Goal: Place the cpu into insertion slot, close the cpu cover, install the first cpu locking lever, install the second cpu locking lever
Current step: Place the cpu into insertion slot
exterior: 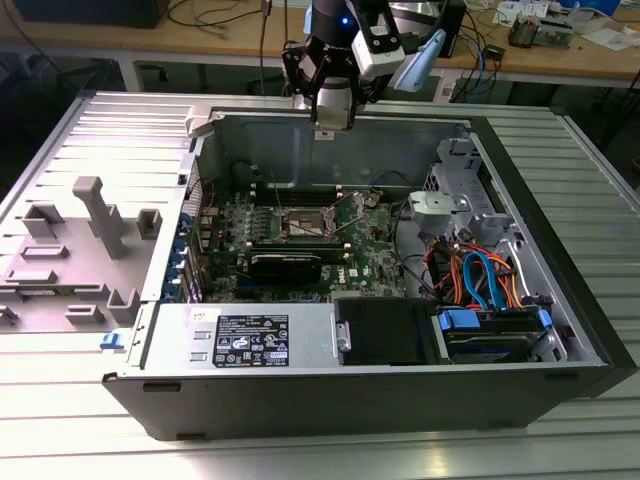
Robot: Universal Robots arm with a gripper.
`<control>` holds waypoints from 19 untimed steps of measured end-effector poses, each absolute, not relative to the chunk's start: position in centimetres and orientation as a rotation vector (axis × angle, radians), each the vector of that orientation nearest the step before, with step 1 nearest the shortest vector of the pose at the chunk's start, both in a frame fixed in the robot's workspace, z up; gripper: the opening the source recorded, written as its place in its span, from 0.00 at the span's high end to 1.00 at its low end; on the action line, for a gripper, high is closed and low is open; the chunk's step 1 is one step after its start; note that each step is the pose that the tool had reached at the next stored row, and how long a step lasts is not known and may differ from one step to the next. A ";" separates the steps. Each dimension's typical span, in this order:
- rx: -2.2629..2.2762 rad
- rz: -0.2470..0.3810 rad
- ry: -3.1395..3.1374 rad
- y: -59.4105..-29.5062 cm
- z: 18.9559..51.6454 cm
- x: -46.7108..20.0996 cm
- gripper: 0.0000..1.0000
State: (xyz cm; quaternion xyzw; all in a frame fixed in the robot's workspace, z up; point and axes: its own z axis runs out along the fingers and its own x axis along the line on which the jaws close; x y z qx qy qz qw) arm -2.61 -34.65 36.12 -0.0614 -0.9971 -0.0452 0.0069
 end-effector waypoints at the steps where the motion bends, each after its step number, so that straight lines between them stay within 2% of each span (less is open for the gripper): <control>1: -0.196 -0.141 -3.119 -34.7 36.1 -2.6 0.45; 19: -0.425 -0.139 -3.103 -34.9 35.9 -2.7 0.45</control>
